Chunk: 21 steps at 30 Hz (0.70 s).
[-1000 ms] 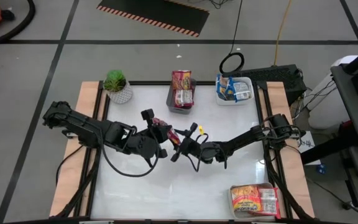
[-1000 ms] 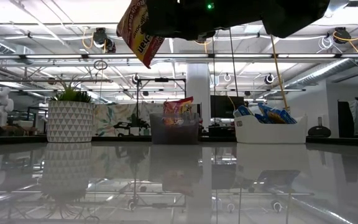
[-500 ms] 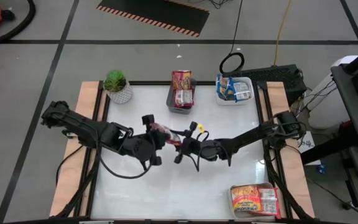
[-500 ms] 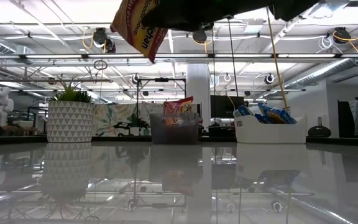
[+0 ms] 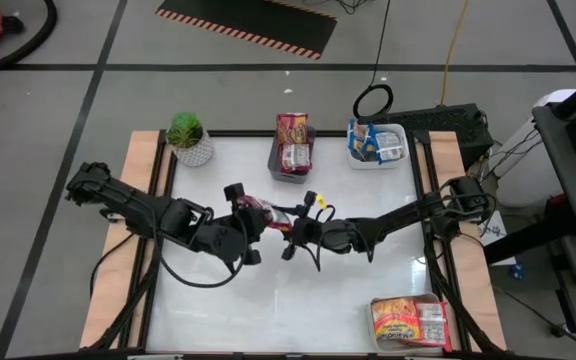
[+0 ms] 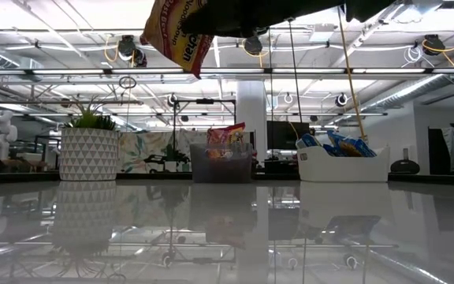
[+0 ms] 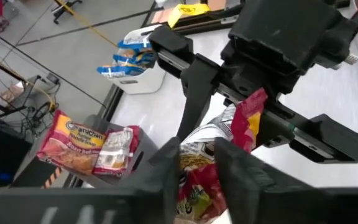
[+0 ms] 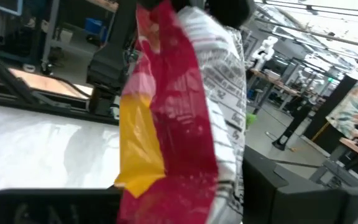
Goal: Sort Maruchan noodles
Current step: Put the red noodle pack into the black bin
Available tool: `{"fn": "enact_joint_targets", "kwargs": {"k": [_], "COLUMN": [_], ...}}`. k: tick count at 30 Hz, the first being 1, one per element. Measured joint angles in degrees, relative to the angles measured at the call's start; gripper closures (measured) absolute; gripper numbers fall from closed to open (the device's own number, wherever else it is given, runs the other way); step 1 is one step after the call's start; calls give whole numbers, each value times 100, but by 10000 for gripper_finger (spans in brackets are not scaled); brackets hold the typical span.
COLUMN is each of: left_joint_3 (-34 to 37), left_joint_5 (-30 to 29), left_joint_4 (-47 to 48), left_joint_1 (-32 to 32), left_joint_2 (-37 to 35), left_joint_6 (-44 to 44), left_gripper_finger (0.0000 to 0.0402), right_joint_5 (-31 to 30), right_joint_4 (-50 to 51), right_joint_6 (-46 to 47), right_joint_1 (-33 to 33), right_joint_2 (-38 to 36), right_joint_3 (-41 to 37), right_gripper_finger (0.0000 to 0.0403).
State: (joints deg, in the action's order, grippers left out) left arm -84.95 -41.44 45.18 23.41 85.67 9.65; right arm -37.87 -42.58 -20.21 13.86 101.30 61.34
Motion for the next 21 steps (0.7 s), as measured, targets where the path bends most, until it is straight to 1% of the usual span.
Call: {"fn": "enact_joint_targets", "kwargs": {"k": [4, 6, 8, 10, 14, 16, 18, 21], "left_joint_3": [7, 7, 11, 11, 11, 11, 11, 11], "left_joint_5": [-106, -301, -583, -879, -1483, -1703, -1826, -1865], "left_joint_4": [20, 71, 245, 461, 1487, 2093, 2704, 3510], "left_joint_1": [1, 1, 39, 48, 65, 114, 193, 326], "left_joint_2": [4, -2, -56, -131, -338, -450, -536, -604], "left_joint_6": [215, 396, 681, 956, 1870, 2469, 3082, 3930], "left_gripper_finger": [238, 213, 197, 190, 188, 188, 188, 188], "right_joint_5": [96, 75, 63, 70, 94, 289, 606, 1204], "right_joint_4": [43, 65, 224, 566, 1426, 1876, 2329, 2880], "right_joint_6": [0, 2, 4, 64, 427, 602, 844, 1168], "right_joint_1": [-26, -32, -45, -79, -283, -439, -621, -963], "right_joint_2": [0, -9, -43, -133, -459, -674, -897, -1155], "right_joint_3": [7, 11, 13, 13, 13, 13, 13, 13], "right_gripper_finger": [284, 285, 285, 285, 285, 285, 285, 285]}}
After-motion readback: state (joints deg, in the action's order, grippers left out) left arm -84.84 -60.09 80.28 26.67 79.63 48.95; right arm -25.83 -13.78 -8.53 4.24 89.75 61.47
